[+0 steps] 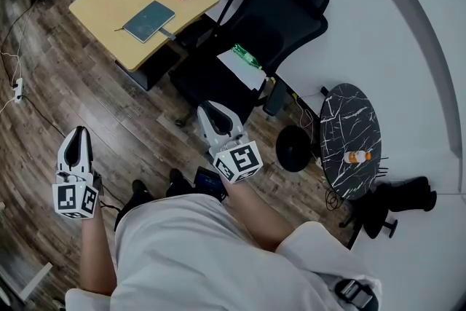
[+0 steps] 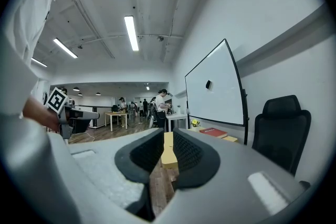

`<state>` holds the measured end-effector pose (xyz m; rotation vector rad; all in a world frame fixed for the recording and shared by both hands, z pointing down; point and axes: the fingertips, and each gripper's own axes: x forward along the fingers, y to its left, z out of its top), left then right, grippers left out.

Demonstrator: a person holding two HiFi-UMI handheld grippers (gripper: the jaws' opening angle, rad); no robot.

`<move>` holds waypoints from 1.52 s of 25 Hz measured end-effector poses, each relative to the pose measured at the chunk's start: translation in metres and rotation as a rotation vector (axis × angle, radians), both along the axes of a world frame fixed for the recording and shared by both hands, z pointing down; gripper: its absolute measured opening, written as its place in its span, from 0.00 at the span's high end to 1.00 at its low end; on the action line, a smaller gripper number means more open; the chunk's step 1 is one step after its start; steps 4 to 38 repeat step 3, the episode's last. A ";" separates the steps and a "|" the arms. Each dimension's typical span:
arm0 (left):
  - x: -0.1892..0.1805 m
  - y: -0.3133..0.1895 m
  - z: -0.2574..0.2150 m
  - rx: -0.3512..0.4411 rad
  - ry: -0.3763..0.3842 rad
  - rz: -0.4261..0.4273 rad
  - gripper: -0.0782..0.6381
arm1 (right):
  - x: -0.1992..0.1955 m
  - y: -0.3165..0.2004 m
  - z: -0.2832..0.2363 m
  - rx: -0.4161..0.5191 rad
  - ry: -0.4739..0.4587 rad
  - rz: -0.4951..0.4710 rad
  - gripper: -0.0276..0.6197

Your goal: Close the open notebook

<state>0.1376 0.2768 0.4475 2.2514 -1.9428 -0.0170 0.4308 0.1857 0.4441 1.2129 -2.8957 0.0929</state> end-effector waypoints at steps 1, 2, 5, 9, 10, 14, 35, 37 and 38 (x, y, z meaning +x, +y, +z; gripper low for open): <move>0.003 -0.001 0.000 -0.001 -0.003 0.006 0.84 | 0.001 -0.001 0.000 0.001 0.001 -0.001 0.87; 0.007 -0.001 -0.001 -0.002 -0.004 0.011 0.84 | 0.003 -0.001 0.000 0.001 0.002 -0.003 0.87; 0.010 -0.002 -0.001 -0.003 -0.006 0.016 0.84 | 0.004 -0.002 0.001 0.002 0.002 -0.004 0.87; 0.010 -0.002 -0.001 -0.003 -0.006 0.016 0.84 | 0.004 -0.002 0.001 0.002 0.002 -0.004 0.87; 0.010 -0.002 -0.001 -0.003 -0.006 0.016 0.84 | 0.004 -0.002 0.001 0.002 0.002 -0.004 0.87; 0.010 -0.002 -0.001 -0.003 -0.006 0.016 0.84 | 0.004 -0.002 0.001 0.002 0.002 -0.004 0.87; 0.010 -0.002 -0.001 -0.003 -0.006 0.016 0.84 | 0.004 -0.002 0.001 0.002 0.002 -0.004 0.87; 0.010 -0.002 -0.001 -0.003 -0.006 0.016 0.84 | 0.004 -0.002 0.001 0.002 0.002 -0.004 0.87; 0.010 -0.002 -0.001 -0.003 -0.006 0.016 0.84 | 0.004 -0.002 0.001 0.002 0.002 -0.004 0.87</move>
